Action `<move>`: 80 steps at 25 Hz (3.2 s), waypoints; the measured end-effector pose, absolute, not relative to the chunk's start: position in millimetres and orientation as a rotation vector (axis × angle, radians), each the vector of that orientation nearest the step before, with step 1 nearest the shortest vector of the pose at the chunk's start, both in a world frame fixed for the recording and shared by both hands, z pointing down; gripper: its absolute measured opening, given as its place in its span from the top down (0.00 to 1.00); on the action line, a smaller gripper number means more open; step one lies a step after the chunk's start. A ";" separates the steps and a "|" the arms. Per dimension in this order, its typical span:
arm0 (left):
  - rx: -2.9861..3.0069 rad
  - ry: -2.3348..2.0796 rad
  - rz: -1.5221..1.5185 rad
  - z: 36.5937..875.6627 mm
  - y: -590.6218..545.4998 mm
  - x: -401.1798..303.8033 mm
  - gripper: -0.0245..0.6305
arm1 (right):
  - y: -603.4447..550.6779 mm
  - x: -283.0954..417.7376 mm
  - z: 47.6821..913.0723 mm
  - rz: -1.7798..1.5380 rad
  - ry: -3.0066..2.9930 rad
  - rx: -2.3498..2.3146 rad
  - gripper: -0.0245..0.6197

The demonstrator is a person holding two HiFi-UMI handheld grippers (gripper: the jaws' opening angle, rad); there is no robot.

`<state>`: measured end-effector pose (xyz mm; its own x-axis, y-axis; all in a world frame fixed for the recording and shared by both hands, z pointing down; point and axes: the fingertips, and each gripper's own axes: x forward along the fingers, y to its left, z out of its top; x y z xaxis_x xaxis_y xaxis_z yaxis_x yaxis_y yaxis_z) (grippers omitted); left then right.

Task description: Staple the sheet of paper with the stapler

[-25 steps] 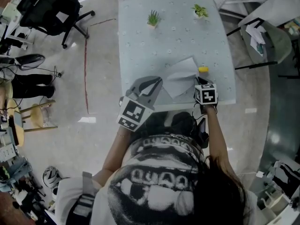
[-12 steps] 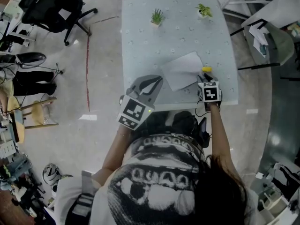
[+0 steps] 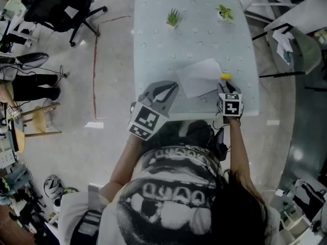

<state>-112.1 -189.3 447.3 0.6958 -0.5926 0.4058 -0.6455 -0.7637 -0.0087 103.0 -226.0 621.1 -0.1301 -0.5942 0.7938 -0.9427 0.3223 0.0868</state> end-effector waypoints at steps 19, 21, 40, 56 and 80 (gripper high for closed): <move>2.633 -1.229 0.525 443.1 -164.2 -69.3 0.95 | -249.1 113.1 585.9 0.352 -2.067 0.867 0.95; 2.593 -1.283 0.516 444.8 -161.7 -63.5 0.95 | -251.3 108.8 589.4 0.289 -2.083 0.748 0.95; 2.303 -1.692 0.449 455.2 -109.5 -30.8 0.95 | -253.6 96.1 613.4 -0.071 -2.032 0.117 0.96; 2.203 -1.810 0.388 462.8 -100.7 -51.1 0.95 | -253.8 84.5 624.5 -0.171 -1.792 -0.108 0.96; 2.218 -1.763 0.353 476.0 -142.7 -59.0 0.95 | -255.6 81.1 635.8 -0.022 -1.629 -0.201 0.96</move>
<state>-59.0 -142.7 476.0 0.2231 -0.9049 0.3625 -0.9747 -0.2123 0.0699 81.1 -255.6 635.8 -0.0547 0.1164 0.9917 0.1436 0.9838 -0.1076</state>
